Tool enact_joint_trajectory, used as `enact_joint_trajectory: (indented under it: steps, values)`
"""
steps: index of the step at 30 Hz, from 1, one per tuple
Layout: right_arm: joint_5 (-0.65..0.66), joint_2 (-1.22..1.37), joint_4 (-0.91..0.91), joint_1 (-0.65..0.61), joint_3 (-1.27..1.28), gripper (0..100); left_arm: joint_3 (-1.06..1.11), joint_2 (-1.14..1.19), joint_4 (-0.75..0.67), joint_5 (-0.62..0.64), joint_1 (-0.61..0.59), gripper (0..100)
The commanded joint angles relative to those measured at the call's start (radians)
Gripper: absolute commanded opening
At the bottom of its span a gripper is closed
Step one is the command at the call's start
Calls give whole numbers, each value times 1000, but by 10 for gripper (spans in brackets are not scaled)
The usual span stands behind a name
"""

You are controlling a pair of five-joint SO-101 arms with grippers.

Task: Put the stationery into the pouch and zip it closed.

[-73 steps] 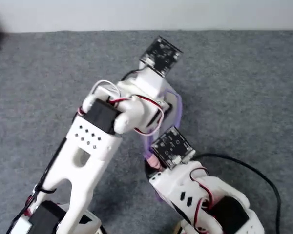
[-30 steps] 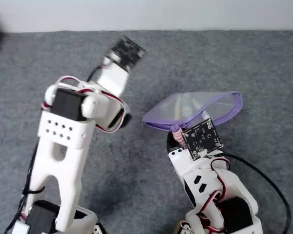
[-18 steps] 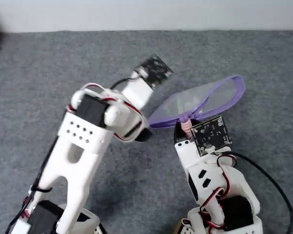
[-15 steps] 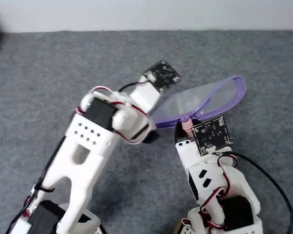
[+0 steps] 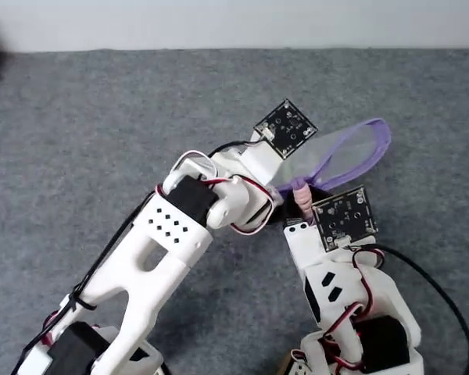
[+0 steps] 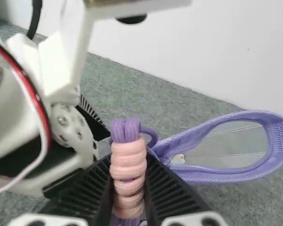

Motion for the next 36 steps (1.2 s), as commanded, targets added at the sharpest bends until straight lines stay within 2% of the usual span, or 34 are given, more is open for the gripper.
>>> enact_joint_trajectory:
  steps: [1,14,20,26,29,34,36]
  values:
    - [11,-7,-5,-2,-55,8,5,-26,-89,60,2,273]
    - [12,-7,-8,4,-55,8,162,-21,-417,195,84,269]
    - [12,-7,-13,2,-55,8,160,-23,-480,278,84,269]
    - [12,-7,-15,4,-55,8,162,-21,-516,282,84,263]
    - [12,-7,-15,5,-58,8,159,-25,-516,279,84,198]
    - [12,-7,-15,5,-112,8,162,-29,-516,278,80,32]
    - [12,1,-15,7,-135,8,163,-29,-511,259,78,12]
